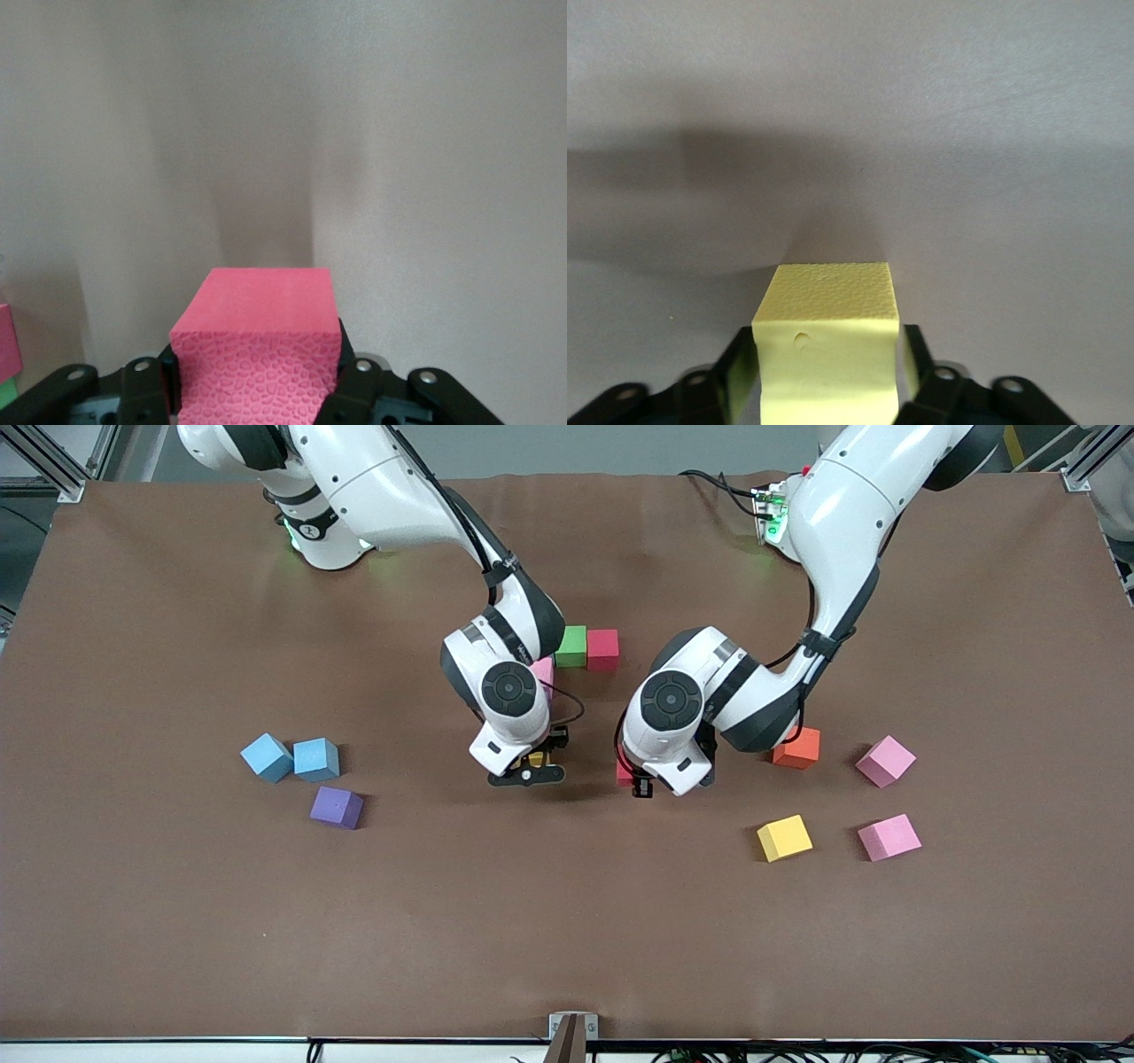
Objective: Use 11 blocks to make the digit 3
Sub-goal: 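Place yellow below purple with the right gripper while the left gripper holds red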
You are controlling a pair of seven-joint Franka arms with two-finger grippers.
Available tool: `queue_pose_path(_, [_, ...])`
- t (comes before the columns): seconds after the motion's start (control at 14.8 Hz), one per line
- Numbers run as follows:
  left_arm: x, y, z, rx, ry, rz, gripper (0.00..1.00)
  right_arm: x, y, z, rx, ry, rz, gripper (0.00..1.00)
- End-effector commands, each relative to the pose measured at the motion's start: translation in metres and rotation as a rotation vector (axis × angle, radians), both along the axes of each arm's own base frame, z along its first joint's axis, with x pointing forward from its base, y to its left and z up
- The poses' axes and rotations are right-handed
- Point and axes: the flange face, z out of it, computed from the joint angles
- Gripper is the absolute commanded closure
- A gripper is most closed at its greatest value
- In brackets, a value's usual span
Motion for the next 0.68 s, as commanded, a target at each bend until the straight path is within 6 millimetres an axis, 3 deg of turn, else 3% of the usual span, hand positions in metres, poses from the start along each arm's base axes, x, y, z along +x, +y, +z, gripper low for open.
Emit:
queue_pose_path(0.0, [-0.007,0.001,0.008,0.003,-0.011,-0.02,0.97,0.021,-0.009,0.043,0.004,0.024,-0.023,0.0])
queue_pose_path(0.14, [-0.013,-0.009,0.007,0.0,-0.011,-0.034,0.98,0.034,-0.024,0.068,0.018,0.019,-0.039,0.0])
queue_pose_path(0.27, [-0.016,-0.012,0.004,-0.001,-0.01,-0.034,0.98,0.052,-0.052,0.092,0.03,0.005,-0.05,0.0])
queue_pose_path(0.47, [-0.026,-0.026,0.002,-0.005,-0.011,-0.045,1.0,0.086,-0.113,0.114,0.046,-0.001,-0.035,0.0])
queue_pose_path(0.61, [-0.042,-0.039,-0.005,-0.02,-0.024,-0.037,1.0,0.111,-0.165,0.115,0.053,-0.006,-0.045,0.0])
